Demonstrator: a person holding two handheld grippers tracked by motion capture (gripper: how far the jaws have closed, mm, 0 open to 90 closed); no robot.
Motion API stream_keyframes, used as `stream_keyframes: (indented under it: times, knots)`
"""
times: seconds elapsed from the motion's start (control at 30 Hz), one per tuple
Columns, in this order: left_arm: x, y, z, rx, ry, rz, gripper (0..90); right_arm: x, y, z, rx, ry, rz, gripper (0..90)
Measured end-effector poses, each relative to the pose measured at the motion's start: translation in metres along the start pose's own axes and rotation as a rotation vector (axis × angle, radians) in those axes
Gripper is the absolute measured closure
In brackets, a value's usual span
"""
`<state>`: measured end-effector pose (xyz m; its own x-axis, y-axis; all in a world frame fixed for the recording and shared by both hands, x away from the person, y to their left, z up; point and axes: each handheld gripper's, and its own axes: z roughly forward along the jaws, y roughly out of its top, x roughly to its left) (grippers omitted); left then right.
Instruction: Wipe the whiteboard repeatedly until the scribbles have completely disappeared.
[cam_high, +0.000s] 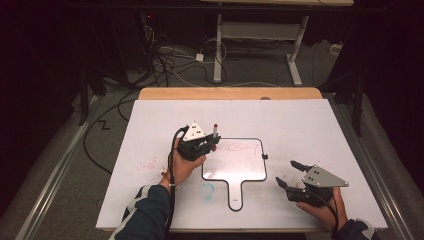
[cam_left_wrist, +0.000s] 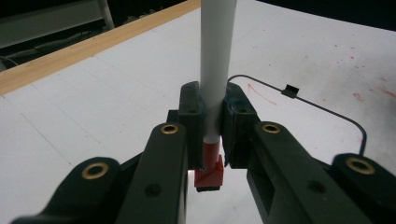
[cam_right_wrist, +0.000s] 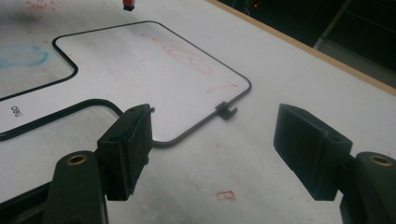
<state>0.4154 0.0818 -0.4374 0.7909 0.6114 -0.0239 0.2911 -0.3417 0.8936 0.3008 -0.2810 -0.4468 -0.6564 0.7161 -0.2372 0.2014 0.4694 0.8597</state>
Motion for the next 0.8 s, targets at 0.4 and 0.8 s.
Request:
stream_keyframes:
  times: [0.4,0.8]
  knots:
    - [0.010,-0.009,0.032,0.084,0.053,0.071,78.2,0.002,-0.001,0.004,0.014,0.014,-0.020,29.1]
    - [-0.002,0.003,0.061,0.087,-0.007,0.084,78.4,0.007,-0.003,0.007,0.044,0.022,-0.043,29.1]
